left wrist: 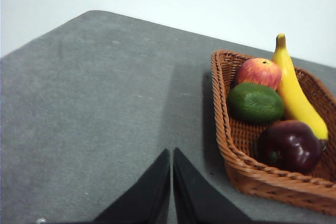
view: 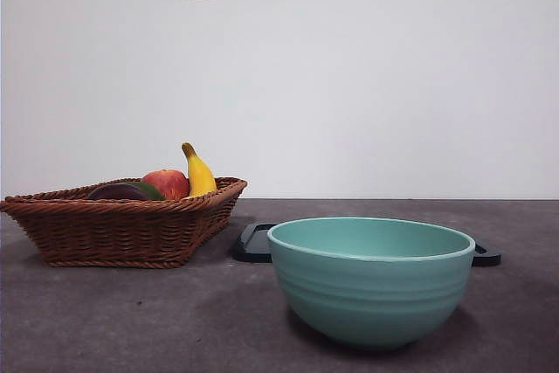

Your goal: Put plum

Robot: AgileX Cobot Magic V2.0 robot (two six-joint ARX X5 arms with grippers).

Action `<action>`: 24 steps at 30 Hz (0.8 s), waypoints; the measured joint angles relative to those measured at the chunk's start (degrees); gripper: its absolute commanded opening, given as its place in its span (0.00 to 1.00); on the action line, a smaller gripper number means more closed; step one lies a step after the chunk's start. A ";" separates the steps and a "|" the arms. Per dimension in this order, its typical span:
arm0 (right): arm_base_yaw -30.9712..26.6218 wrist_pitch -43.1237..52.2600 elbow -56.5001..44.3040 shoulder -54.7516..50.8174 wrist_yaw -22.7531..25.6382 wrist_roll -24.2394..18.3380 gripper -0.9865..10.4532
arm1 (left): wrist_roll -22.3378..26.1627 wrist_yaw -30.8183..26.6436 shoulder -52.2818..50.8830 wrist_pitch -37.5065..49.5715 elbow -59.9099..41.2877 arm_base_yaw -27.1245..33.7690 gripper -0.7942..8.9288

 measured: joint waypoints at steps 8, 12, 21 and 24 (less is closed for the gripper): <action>0.00 0.04 0.00 0.00 -1.09 5.07 0.09 | -7.19 3.50 0.00 0.13 0.00 0.00 0.09; 0.00 -0.11 0.09 0.00 -1.64 7.80 0.09 | -9.31 6.03 0.00 -0.33 0.17 0.00 0.09; 0.00 -5.70 7.67 0.44 -1.73 10.51 0.09 | -11.08 8.35 2.03 -7.54 7.04 0.00 0.09; 0.00 -9.46 12.24 2.10 -1.79 10.56 0.09 | -11.10 9.35 4.85 -8.33 12.15 0.00 0.09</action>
